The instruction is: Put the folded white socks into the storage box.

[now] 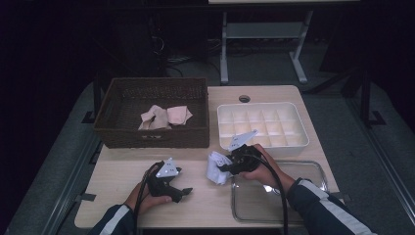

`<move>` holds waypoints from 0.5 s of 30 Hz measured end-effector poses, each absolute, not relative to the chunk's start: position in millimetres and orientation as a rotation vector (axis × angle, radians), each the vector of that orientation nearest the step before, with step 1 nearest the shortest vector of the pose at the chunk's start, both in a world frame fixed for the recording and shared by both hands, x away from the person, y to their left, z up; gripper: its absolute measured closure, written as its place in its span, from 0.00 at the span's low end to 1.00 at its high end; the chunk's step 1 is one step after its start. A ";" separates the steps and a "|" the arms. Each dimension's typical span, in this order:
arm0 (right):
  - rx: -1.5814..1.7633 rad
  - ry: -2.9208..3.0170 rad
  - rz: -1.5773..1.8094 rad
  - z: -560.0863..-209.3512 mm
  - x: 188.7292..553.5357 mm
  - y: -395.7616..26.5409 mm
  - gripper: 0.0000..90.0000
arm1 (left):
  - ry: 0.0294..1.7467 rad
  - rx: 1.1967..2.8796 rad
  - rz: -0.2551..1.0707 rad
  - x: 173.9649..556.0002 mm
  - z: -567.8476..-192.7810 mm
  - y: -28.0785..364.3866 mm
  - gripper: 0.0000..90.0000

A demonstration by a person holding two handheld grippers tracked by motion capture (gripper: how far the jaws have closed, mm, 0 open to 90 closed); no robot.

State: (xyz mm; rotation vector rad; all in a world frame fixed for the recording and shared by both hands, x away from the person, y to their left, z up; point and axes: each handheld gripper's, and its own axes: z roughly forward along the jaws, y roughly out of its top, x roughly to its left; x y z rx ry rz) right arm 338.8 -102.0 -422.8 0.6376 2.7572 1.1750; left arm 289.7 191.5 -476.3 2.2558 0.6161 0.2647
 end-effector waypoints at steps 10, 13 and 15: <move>0.621 2.695 1.211 -406.3 336.2 -115.5 0.69 | 0.621 2.258 0.269 293.0 -476.3 188.4 0.16; 0.621 2.687 1.195 -402.6 333.3 -122.7 0.69 | 0.624 2.262 0.271 294.1 -476.1 187.4 0.16; 0.621 2.675 1.197 -399.4 333.4 -127.2 0.69 | 0.625 2.262 0.271 294.0 -476.0 187.4 0.16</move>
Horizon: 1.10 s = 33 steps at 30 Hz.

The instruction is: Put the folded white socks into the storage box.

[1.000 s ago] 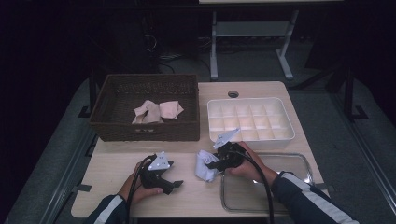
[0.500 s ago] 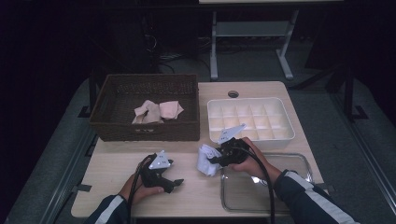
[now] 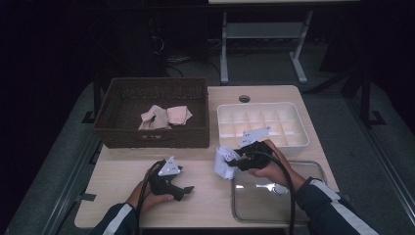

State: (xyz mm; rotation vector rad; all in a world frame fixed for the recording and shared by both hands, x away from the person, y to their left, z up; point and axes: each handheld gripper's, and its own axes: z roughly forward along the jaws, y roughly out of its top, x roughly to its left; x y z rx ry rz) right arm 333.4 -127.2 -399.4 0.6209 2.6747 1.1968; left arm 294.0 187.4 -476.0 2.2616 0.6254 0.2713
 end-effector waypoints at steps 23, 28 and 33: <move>0.892 2.500 1.068 -359.6 375.2 -190.9 0.69 | 0.633 2.259 0.271 293.4 -476.0 187.4 0.16; 0.898 2.507 0.996 -363.7 385.8 -191.8 0.69 | 0.632 2.263 0.268 293.7 -475.9 187.4 0.16; 0.882 2.553 0.871 -368.8 399.0 -183.8 0.69 | 0.624 2.266 0.276 294.4 -475.9 187.6 0.16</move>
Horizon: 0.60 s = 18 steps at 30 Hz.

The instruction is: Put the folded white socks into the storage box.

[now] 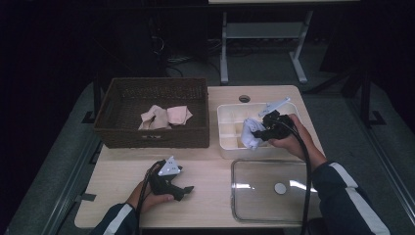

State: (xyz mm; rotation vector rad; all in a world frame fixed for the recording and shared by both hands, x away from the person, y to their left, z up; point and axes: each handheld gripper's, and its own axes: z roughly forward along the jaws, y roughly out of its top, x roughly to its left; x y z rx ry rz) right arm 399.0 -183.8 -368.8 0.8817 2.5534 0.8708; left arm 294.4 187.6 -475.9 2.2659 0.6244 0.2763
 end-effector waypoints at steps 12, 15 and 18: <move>0.749 2.664 0.615 -382.2 414.4 -146.1 0.69 | 0.624 2.267 0.276 294.4 -475.9 187.6 0.16; 0.743 2.687 0.593 -382.3 415.9 -141.5 0.69 | 0.623 2.271 0.278 294.7 -475.8 187.6 0.16; 0.721 2.725 0.561 -385.5 417.8 -136.9 0.70 | 0.627 2.269 0.275 294.7 -475.9 187.4 0.16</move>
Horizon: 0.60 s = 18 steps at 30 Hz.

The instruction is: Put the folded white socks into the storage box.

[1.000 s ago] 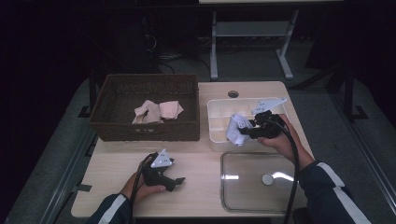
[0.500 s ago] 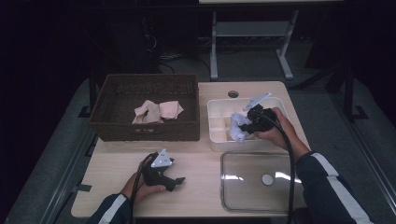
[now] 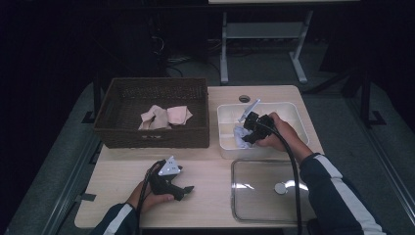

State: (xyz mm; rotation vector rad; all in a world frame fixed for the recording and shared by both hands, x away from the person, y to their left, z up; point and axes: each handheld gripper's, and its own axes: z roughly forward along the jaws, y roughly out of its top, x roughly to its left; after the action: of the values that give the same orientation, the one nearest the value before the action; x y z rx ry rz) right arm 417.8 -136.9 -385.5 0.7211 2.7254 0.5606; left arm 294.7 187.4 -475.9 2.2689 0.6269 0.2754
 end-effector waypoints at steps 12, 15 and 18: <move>0.759 2.869 0.515 -400.8 429.8 -137.6 0.71 | 0.630 2.263 0.275 294.8 -476.4 186.9 0.16; 0.768 2.880 0.530 -401.2 431.5 -139.7 0.71 | 0.630 2.263 0.275 294.8 -476.3 186.9 0.16; 0.785 2.862 0.550 -400.2 429.6 -141.3 0.67 | 0.631 2.263 0.275 294.8 -476.3 186.9 0.16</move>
State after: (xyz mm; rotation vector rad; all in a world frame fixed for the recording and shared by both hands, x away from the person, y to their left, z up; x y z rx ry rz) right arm 429.6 -141.3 -400.2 0.7851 2.8615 0.5501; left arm 294.8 186.9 -476.3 2.2630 0.6305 0.2750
